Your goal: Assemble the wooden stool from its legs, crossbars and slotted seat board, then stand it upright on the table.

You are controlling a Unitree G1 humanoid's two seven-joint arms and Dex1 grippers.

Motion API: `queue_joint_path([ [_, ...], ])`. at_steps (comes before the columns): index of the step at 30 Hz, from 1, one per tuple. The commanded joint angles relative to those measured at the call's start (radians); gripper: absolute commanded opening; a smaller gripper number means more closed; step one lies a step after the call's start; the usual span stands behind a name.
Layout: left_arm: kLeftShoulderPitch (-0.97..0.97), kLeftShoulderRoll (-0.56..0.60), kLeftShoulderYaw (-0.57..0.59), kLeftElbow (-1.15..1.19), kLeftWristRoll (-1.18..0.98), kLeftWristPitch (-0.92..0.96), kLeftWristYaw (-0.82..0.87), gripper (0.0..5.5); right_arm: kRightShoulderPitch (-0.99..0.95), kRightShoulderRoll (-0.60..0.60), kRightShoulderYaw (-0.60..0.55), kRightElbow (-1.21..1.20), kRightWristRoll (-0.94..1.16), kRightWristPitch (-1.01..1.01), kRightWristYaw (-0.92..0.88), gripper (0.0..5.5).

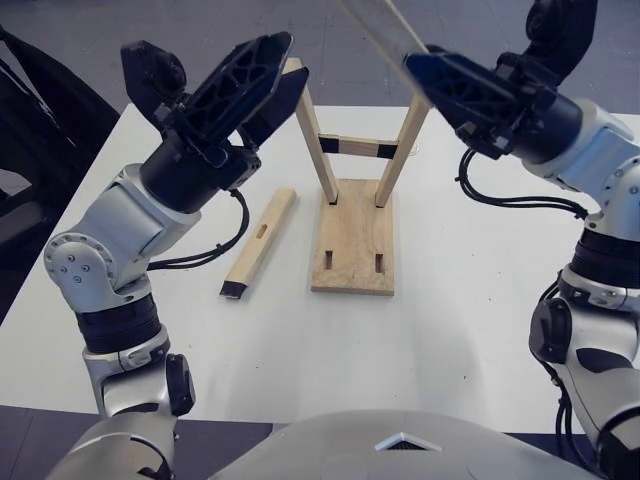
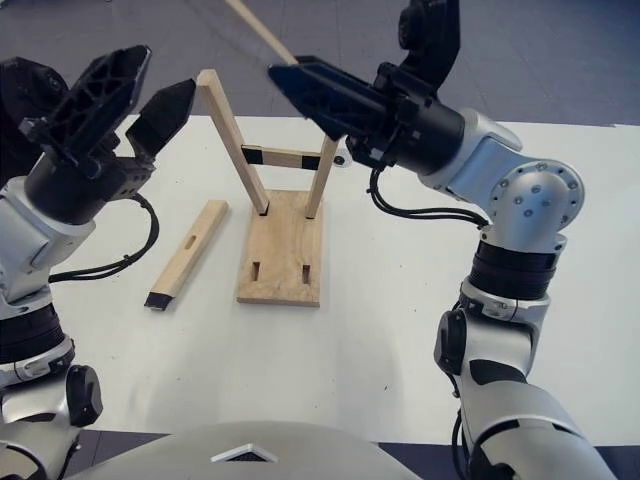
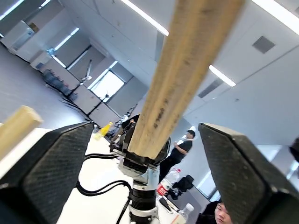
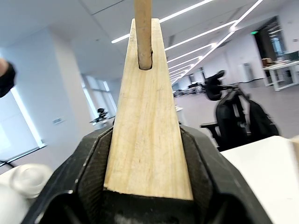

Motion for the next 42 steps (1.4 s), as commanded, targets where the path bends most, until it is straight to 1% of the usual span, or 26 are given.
queue_joint_path([
  [1, -0.025, -0.008, -0.023, 0.01, -0.009, 0.026, 0.015, 4.26, -0.002, -0.013, 0.028, -0.042, 0.038, 0.029, 0.016, 2.04],
  [4, -0.007, 0.007, -0.035, -0.044, -0.01, 0.046, -0.027, 4.26, -0.002, -0.004, 0.028, -0.056, 0.056, 0.025, -0.006, 2.04],
  [8, 0.046, 0.057, -0.047, -0.09, -0.008, 0.055, -0.059, 4.26, 0.003, 0.0, 0.027, -0.076, 0.089, 0.022, -0.034, 2.04],
  [10, 0.06, 0.071, -0.046, -0.096, -0.006, 0.036, -0.065, 4.56, 0.007, -0.006, 0.03, -0.081, 0.095, 0.021, -0.041, 2.04],
  [12, 0.049, 0.059, -0.041, -0.092, -0.008, -0.001, -0.053, 4.85, 0.016, -0.012, 0.038, -0.089, 0.094, 0.022, -0.042, 2.04],
  [15, 0.039, 0.041, -0.037, -0.097, -0.009, -0.035, -0.057, 4.94, 0.027, -0.013, 0.05, -0.096, 0.084, 0.018, -0.045, 2.04],
  [19, 0.045, 0.039, -0.032, -0.127, -0.009, -0.032, -0.107, 4.94, 0.027, -0.01, 0.054, -0.091, 0.078, 0.008, -0.056, 2.04],
  [22, 0.071, 0.076, -0.05, -0.145, -0.009, -0.002, -0.15, 4.94, 0.02, -0.005, 0.055, -0.077, 0.074, -0.002, -0.068, 2.04],
  [33, 0.054, 0.085, -0.067, -0.111, -0.006, -0.064, -0.096, 4.94, 0.036, -0.018, 0.081, -0.096, 0.054, -0.004, -0.056, 2.04],
  [40, 0.014, 0.062, -0.042, -0.088, -0.009, -0.092, -0.094, 4.94, 0.085, -0.026, 0.097, -0.126, 0.045, -0.002, -0.055, 2.04],
  [41, 0.016, 0.066, -0.042, -0.085, -0.009, -0.086, -0.097, 4.75, 0.088, -0.026, 0.096, -0.128, 0.046, -0.002, -0.057, 2.04],
  [42, 0.018, 0.072, -0.043, -0.083, -0.009, -0.077, -0.104, 4.68, 0.089, -0.026, 0.094, -0.131, 0.049, -0.003, -0.062, 2.04],
])
